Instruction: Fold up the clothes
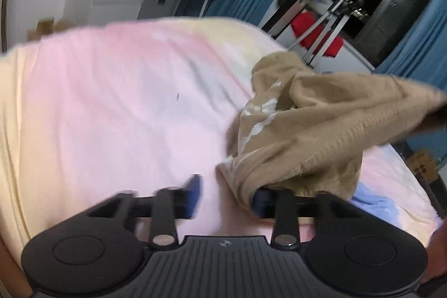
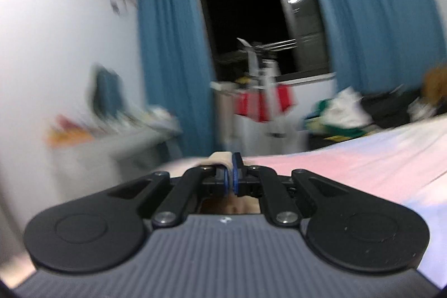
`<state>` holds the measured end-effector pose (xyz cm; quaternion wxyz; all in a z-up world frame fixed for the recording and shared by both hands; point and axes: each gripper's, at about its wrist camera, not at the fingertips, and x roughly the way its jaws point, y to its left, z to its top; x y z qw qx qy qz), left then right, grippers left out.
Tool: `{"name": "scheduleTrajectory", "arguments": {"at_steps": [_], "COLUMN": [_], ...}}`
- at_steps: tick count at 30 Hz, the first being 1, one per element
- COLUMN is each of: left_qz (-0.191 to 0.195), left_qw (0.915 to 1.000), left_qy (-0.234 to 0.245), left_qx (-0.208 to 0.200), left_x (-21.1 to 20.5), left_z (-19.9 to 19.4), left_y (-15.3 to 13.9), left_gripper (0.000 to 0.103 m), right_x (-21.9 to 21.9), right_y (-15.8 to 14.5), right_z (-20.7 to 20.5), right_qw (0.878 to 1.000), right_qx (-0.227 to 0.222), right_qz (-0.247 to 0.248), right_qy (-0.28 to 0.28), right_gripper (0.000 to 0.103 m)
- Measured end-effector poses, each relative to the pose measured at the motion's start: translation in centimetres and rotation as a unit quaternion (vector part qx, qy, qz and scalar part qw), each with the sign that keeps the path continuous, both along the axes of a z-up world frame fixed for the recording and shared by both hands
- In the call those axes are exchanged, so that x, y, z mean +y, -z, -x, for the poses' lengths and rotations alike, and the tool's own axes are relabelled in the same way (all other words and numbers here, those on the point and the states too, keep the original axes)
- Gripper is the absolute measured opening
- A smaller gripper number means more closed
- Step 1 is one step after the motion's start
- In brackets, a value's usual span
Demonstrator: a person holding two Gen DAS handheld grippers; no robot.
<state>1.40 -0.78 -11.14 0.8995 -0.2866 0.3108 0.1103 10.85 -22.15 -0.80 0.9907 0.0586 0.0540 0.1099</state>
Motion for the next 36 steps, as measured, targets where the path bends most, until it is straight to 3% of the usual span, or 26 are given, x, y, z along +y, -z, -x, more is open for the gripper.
{"name": "scheduleTrajectory", "arguments": {"at_steps": [1,2,6,10,12,15,20,24,29,32,36], "left_qz": [0.004,0.006,0.015,0.025,0.026,0.005,-0.031,-0.073,-0.118,-0.132,-0.148], "left_qw": [1.0000,1.0000,0.9997,0.9990,0.9984,0.9952,0.9816,0.9597,0.9278,0.9103,0.8879], "left_qy": [0.001,-0.001,-0.011,-0.022,-0.023,-0.007,0.019,0.060,0.102,0.116,0.138], "left_qx": [0.000,-0.002,-0.015,-0.028,-0.044,-0.098,-0.187,-0.265,-0.339,-0.375,-0.413], "left_x": [0.1,0.4,2.0,3.7,4.6,5.9,8.0,9.5,10.5,10.8,10.9], "left_z": [-0.1,-0.1,-0.3,-0.8,-1.1,-1.6,-2.4,-2.3,-0.5,2.2,6.9], "left_y": [0.1,0.0,-0.7,-1.4,-2.8,-7.7,-15.8,-26.6,-40.4,-46.3,-51.9], "left_gripper": [0.013,0.010,0.008,0.008,0.008,0.007,0.005,0.005,0.005,0.006,0.006], "right_x": [-0.2,-0.3,-1.1,-2.9,-2.9,-2.6,-0.1,0.4,0.7,0.7,-0.7], "right_y": [0.7,1.3,4.0,6.2,6.3,3.3,-7.5,-17.2,-28.7,-34.6,-40.1], "right_z": [-0.5,-1.1,-3.8,-4.6,-4.3,-2.4,1.4,3.8,7.4,10.0,14.4], "right_qw": [1.000,0.999,0.988,0.975,0.972,0.983,0.998,0.995,0.982,0.975,0.970], "right_qx": [0.021,0.042,0.151,0.211,0.219,0.158,0.010,-0.081,-0.180,-0.217,-0.241], "right_qz": [-0.001,-0.002,-0.011,-0.067,-0.078,-0.085,-0.049,-0.039,-0.014,0.009,0.008], "right_qy": [0.004,0.007,0.026,0.028,0.025,0.024,0.030,0.036,0.046,0.049,0.039], "right_gripper": [0.007,0.007,0.007,0.008,0.006,0.006,0.006,0.006,0.006,0.006,0.006]}}
